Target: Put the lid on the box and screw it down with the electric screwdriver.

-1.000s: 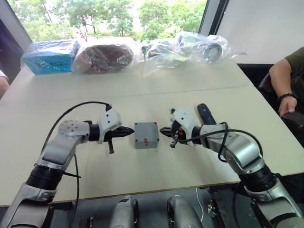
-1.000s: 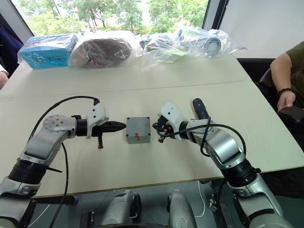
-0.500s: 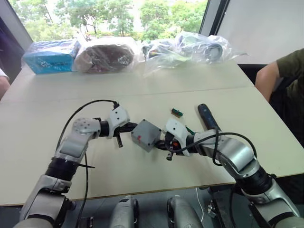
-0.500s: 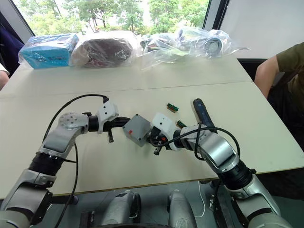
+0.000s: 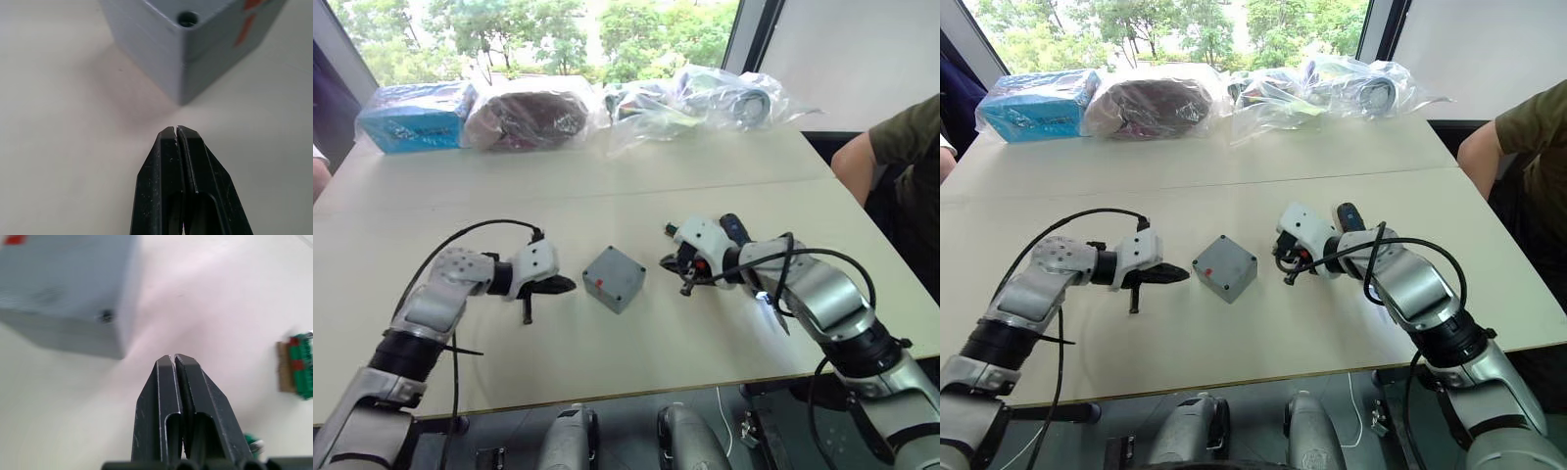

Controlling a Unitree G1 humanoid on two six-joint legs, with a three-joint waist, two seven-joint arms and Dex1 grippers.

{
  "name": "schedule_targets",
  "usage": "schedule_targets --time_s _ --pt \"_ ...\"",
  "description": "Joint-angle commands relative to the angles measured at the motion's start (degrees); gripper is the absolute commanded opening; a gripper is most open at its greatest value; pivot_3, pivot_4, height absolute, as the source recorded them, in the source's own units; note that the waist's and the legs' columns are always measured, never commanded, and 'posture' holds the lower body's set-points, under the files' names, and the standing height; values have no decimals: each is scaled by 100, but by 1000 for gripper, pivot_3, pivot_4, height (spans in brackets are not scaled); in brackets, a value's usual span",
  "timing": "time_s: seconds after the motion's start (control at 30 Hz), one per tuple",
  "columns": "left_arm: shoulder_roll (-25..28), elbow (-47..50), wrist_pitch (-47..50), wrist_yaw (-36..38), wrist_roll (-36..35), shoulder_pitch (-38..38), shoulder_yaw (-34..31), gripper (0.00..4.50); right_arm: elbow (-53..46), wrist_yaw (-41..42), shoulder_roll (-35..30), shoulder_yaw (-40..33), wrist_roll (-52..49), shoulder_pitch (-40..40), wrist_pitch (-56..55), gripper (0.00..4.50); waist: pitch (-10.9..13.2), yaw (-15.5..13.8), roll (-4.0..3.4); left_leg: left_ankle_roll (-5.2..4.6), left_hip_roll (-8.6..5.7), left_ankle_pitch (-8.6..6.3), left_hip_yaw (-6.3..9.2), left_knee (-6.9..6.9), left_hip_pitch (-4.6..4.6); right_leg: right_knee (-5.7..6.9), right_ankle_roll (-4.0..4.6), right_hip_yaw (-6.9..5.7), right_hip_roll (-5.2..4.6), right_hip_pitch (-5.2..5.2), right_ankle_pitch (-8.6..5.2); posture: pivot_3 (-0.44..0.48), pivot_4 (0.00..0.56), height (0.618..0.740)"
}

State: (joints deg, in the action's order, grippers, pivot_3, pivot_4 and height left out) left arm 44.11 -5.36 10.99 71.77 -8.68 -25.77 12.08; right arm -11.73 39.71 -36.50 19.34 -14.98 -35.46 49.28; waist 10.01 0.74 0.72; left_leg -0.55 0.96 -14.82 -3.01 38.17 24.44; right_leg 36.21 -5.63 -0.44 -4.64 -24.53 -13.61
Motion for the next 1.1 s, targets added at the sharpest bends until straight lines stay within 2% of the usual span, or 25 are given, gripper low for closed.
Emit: schedule_targets --time_s 0.03,0.2,0.37,0.67,0.97,1.1 --pt "74 533 333 208 -322 -2 -129 0 308 15 266 -12 203 -181 -489 63 0 -16 0 0 0 0 0 0 0 0 0 0 -1 0 0 0 150 740" --pt "-259 556 391 -61 -204 -196 4 0 581 183 636 99 304 -152 -782 63 0 -17 1 0 -3 0 1 4 1 1 -1 0 -2 3 1 0 150 740" --pt "-390 447 373 -162 -130 -315 50 0 387 308 762 136 264 -29 -666 63 0 -7 1 0 -3 0 2 4 0 3 -3 0 0 2 2 0 150 740" --pt "-437 66 228 -209 79 -549 63 0 -392 694 607 208 71 227 -182 63 0 -8 1 0 -3 0 1 4 0 3 -3 0 0 2 2 0 150 740" --pt "-426 44 132 -128 107 -526 46 0 -622 596 435 120 303 285 -97 63 0 -7 1 0 -2 0 2 4 0 4 -3 -1 3 2 2 0 150 740" --pt "-164 453 347 29 -143 -391 -220 0 -1062 318 133 -516 290 603 -103 63 -1 -25 1 0 -2 0 4 4 2 4 -3 -2 2 2 2 0 150 740"
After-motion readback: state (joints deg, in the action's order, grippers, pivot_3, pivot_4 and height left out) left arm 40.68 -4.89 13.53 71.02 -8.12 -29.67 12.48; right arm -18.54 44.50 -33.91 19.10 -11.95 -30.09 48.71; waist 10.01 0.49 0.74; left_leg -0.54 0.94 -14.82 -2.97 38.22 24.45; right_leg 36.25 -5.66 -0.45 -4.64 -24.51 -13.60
